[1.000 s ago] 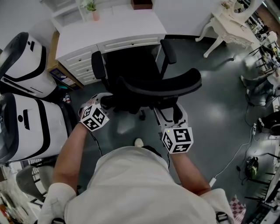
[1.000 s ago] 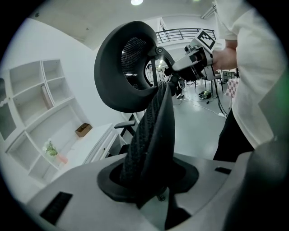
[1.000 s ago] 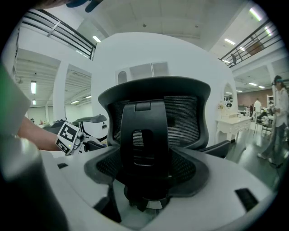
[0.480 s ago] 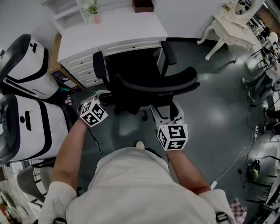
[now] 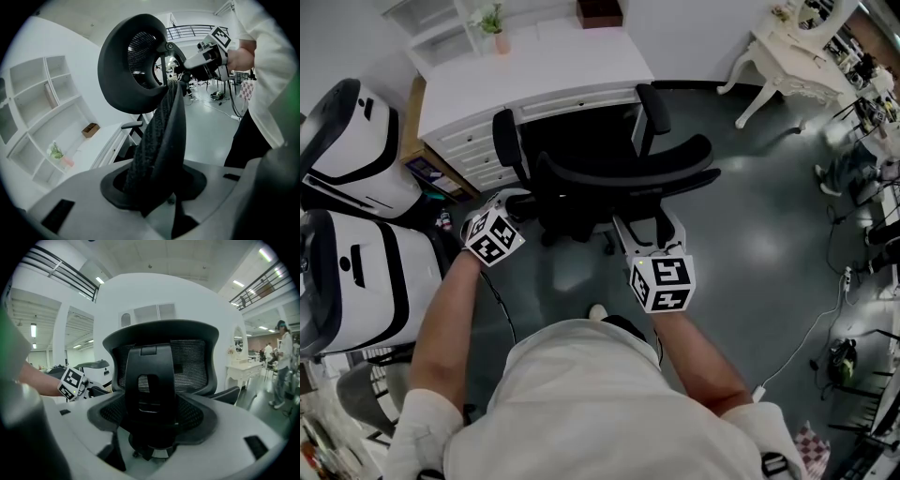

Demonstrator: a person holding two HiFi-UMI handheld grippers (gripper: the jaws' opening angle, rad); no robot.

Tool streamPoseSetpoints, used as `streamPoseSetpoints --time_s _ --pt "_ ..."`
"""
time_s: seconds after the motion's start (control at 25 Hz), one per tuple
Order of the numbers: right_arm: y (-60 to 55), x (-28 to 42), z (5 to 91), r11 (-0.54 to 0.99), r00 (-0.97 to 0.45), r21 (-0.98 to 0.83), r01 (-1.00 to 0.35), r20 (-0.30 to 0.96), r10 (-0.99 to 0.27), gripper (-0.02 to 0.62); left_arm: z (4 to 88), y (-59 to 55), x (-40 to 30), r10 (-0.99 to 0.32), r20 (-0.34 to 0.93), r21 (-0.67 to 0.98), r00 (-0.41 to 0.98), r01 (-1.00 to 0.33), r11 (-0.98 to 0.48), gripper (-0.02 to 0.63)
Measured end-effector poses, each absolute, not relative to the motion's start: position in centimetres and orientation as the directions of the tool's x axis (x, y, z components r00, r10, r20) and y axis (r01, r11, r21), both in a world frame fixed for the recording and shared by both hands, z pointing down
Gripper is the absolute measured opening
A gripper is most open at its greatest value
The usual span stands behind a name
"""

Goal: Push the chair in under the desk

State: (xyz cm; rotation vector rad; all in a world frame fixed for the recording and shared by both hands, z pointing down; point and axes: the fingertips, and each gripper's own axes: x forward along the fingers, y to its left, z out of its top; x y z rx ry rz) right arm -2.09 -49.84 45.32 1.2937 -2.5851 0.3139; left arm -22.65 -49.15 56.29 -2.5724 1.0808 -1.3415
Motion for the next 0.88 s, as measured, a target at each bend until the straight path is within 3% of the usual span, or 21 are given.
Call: streamPoseSetpoints --time_s 0.88 --pt "-50.5 -3.2 45.4 0.589 -0.577 -0.071 -0.805 0.322 -0.75 0.307 56.6 -50.0 -24.0 -0.572 0.739 -0.3 0.356 -0.586 -0.753 0.179"
